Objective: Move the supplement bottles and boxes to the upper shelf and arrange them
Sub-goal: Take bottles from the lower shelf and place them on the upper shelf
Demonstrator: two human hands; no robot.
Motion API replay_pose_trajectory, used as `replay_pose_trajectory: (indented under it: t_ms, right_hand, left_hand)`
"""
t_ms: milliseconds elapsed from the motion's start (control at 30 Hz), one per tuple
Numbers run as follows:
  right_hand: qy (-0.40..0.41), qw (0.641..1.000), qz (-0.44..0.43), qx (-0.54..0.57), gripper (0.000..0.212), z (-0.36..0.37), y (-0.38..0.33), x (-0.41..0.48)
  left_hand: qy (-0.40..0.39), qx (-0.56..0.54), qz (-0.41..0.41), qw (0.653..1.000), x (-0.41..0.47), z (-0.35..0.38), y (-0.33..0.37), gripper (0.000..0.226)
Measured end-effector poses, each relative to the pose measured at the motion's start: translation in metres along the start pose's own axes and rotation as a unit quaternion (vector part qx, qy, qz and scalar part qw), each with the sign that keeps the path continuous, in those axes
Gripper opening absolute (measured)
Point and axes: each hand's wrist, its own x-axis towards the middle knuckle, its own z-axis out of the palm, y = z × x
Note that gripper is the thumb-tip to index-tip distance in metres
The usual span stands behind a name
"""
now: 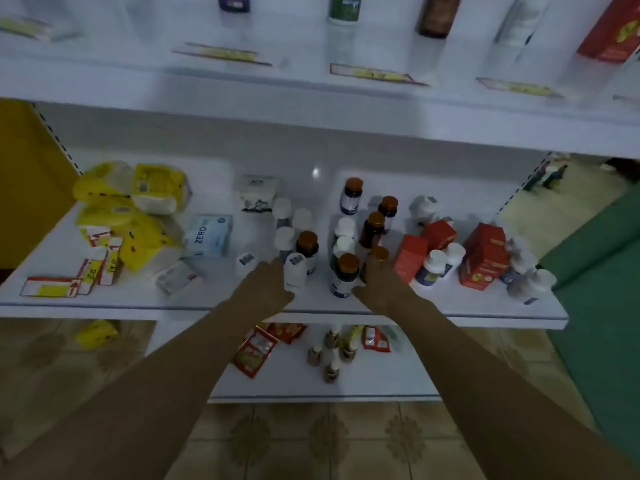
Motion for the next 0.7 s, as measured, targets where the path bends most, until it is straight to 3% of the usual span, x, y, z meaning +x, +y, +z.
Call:
replay_pose_trajectory:
  t_ms: [233,533,633,700]
  right_hand:
    - [0.058,0.979,0.070,0.182,0.051,0.030,-0.008,0.038]
    - [0.139,0.944,0.096,0.284,0.047,0.048,-0.005,0.058]
    - [0.124,0.944,0.103,0.288,0.039,0.046,-0.004,0.054]
    - [0.124,0.947,0.085,0.283,0.028,0.041,-0.003,0.044]
  left_hand:
    - [-0.010,-0.059,0.000,0.998,0.060,0.018,0.008,0.066]
    - [0.036,-0.198,-0.033,0.979,0.090,0.044,-0.007,0.047]
    - [0.001,-0.257,-0.037,0.966,0.087,0.036,-0.011,0.049]
    - [-0.054,-0.349,-0.043,0.935,0.076,0.025,-0.011,0.052]
